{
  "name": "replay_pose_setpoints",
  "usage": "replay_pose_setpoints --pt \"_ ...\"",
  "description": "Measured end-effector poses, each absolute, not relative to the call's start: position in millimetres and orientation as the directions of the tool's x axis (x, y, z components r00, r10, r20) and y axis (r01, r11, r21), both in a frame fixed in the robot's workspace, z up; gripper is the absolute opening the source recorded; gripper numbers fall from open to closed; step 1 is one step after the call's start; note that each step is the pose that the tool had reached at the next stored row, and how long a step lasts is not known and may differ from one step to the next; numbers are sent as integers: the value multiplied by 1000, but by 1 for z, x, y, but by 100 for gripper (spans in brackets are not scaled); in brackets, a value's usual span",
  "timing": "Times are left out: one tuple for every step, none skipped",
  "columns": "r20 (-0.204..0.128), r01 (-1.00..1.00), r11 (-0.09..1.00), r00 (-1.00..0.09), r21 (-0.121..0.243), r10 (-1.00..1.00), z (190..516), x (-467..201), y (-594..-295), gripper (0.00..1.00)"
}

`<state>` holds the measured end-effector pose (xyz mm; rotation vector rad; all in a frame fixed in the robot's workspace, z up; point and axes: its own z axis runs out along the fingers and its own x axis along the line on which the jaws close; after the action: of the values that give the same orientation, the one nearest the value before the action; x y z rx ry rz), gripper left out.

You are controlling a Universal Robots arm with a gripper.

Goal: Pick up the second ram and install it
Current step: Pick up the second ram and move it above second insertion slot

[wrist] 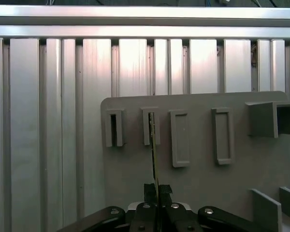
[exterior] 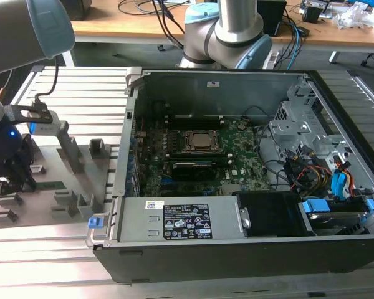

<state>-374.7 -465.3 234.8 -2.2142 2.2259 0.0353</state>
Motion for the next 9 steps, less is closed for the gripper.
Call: replay_pose_setpoints --pt "-17 -1000 5 -5 15 -1000 236 -375 -465 14" --pt "-17 -1000 5 -5 15 -1000 238 -375 -465 14" --pt "-17 -1000 5 -5 15 -1000 241 -375 -465 14" --pt "-17 -1000 5 -5 15 -1000 244 -375 -465 14" --pt "-17 -1000 5 -5 15 -1000 246 -375 -465 14" --pt "-17 -1000 5 -5 15 -1000 248 -375 -465 14" --pt "-17 -1000 5 -5 15 -1000 249 -375 -465 14" --pt "-17 -1000 5 -5 15 -1000 251 -375 -465 14" --pt "-17 -1000 5 -5 15 -1000 253 -375 -465 14"
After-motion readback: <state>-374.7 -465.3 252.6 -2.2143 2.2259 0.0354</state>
